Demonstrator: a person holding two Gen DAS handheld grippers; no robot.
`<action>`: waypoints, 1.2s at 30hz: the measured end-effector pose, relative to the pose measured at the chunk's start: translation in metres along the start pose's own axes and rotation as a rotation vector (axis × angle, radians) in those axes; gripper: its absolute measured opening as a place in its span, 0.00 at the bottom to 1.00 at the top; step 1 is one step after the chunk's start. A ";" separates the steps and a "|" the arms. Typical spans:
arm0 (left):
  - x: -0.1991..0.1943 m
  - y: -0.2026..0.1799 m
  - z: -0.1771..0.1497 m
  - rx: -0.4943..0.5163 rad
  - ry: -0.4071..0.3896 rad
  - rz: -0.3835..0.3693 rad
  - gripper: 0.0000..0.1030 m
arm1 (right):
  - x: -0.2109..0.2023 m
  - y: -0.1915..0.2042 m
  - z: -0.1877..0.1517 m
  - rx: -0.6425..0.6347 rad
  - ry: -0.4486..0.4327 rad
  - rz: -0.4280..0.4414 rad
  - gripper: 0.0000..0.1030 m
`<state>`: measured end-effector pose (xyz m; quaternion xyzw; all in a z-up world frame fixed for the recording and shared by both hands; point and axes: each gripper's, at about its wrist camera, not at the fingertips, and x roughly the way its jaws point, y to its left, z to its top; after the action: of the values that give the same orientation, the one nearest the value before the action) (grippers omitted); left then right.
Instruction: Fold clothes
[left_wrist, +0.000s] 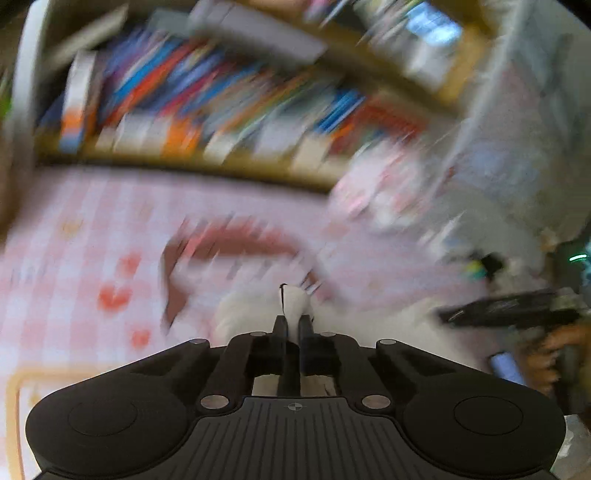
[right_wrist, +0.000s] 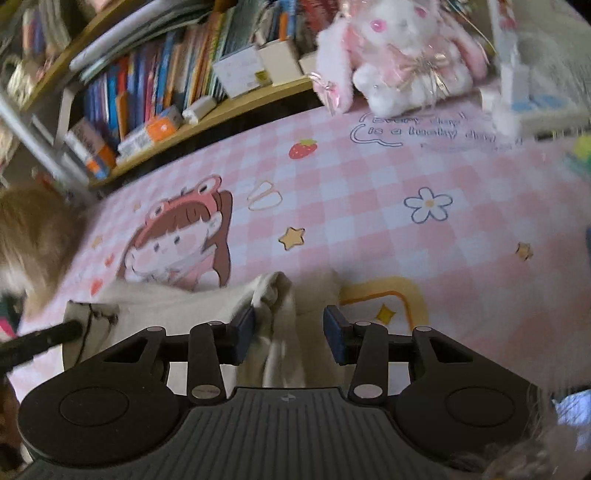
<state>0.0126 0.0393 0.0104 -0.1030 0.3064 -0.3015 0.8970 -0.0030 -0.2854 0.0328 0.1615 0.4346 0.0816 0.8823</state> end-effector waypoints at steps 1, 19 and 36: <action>-0.007 -0.004 0.003 0.009 -0.047 -0.039 0.04 | 0.000 -0.001 0.000 0.014 -0.002 0.004 0.16; 0.064 0.073 0.002 -0.372 0.088 0.072 0.13 | -0.017 -0.006 0.005 0.148 -0.119 -0.007 0.06; 0.012 0.057 -0.006 -0.310 0.093 0.171 0.80 | -0.021 -0.024 -0.025 0.319 -0.049 0.007 0.72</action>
<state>0.0434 0.0775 -0.0217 -0.1996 0.3978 -0.1776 0.8777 -0.0350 -0.3081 0.0256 0.3030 0.4199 0.0109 0.8554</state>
